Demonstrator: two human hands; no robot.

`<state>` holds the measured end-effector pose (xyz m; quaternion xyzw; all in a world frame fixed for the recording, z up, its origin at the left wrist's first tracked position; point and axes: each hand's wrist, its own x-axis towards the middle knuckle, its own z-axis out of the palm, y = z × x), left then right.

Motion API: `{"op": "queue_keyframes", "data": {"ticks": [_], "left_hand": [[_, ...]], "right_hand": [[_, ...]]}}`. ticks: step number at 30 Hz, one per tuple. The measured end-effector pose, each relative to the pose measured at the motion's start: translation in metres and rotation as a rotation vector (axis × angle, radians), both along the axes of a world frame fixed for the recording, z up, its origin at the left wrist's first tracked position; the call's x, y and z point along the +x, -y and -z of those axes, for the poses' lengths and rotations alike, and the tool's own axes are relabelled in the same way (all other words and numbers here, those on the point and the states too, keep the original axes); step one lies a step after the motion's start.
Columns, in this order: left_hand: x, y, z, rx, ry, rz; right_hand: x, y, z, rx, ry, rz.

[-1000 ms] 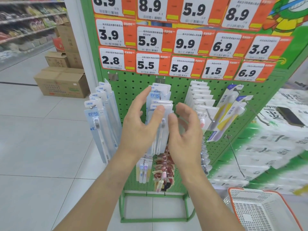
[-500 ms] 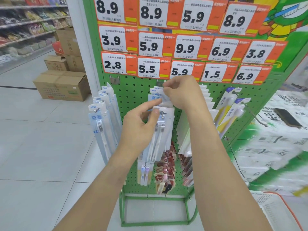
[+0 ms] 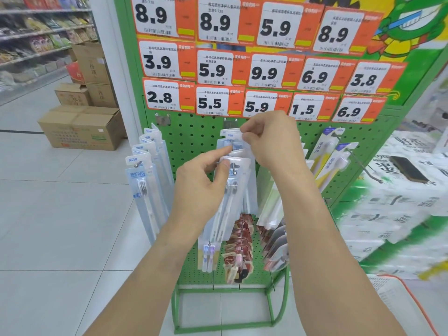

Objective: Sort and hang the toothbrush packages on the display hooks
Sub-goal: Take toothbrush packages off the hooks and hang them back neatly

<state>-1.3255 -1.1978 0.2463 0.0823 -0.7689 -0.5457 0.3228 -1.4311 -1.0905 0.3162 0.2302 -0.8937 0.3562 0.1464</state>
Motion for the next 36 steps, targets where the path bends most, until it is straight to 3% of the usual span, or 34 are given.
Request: {"op": "queue_keyframes", "data": {"ticks": [9, 20, 24, 26, 30, 36], "left_hand": [[0.000, -0.002, -0.001, -0.060, -0.003, -0.051], [0.001, -0.006, -0.002, 0.004, -0.022, -0.076], [0.025, -0.022, -0.003, 0.024, -0.370, -0.266], [0.041, -0.033, 0.009, 0.014, -0.457, -0.197], [0.071, -0.054, 0.044, 0.119, -0.246, -0.029], [0.098, -0.055, 0.085, 0.483, 0.208, 0.209]], "right_hand": [[0.030, -0.027, -0.005, -0.033, -0.174, 0.096], [0.073, -0.064, 0.010, -0.355, -0.227, 0.139], [0.094, -0.072, 0.026, -0.591, -0.173, 0.108], [0.105, -0.076, 0.039, -0.711, -0.078, 0.064], [0.124, -0.084, 0.070, -0.834, 0.097, 0.015], [0.141, -0.073, 0.128, -0.936, 0.466, -0.025]]}}
